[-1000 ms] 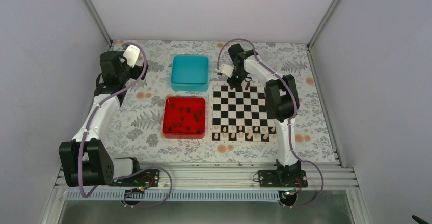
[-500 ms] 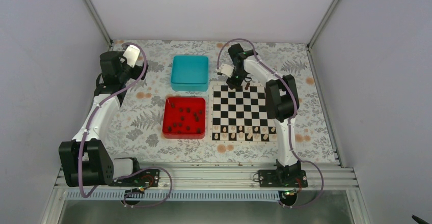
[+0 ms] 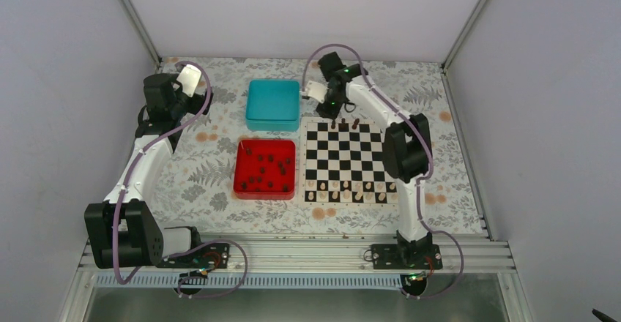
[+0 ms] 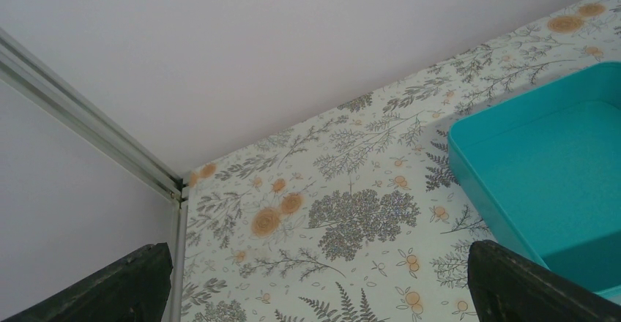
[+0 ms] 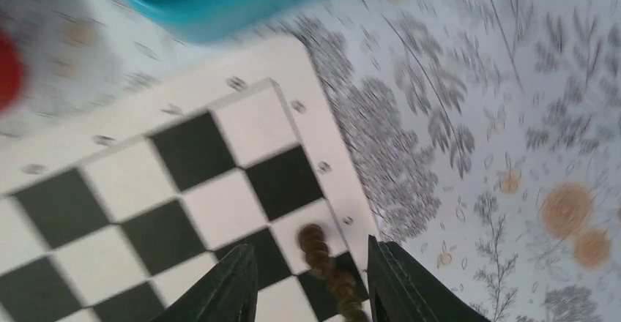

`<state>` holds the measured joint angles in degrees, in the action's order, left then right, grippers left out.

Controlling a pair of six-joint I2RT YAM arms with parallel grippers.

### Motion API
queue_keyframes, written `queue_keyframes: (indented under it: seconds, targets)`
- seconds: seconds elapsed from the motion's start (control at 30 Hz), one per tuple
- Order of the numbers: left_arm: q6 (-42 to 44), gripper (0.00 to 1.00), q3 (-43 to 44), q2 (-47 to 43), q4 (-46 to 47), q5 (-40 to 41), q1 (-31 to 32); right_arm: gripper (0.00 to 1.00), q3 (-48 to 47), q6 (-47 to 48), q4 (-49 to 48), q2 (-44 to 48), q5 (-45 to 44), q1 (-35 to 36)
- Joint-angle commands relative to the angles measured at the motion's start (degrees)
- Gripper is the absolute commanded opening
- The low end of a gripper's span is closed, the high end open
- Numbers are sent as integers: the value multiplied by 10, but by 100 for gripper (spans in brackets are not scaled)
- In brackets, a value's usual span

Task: Set up the chess pieces on the board
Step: Place the chess piece on the chessboard, then pick up the chess piece from the storage box.

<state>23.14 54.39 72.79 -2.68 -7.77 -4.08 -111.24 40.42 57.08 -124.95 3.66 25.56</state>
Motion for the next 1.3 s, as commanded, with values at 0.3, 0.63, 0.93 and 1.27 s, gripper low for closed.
queue_keyframes:
  seconds: [0.3, 0.63, 0.93, 1.27]
  targets:
    - [1, 100, -1, -10, -3, -10, -4, 39, 15, -23, 76, 64, -14, 271]
    - [0, 100, -1, -12, -3, -11, -3, 35, 92, -37, 30, 45, -34, 299]
    - [1, 100, -1, -11, -4, -12, -3, 35, 119, -33, 15, 31, -23, 299]
    - [1, 100, -2, -13, -3, -12, -3, 35, 116, -28, 3, 12, -24, 298]
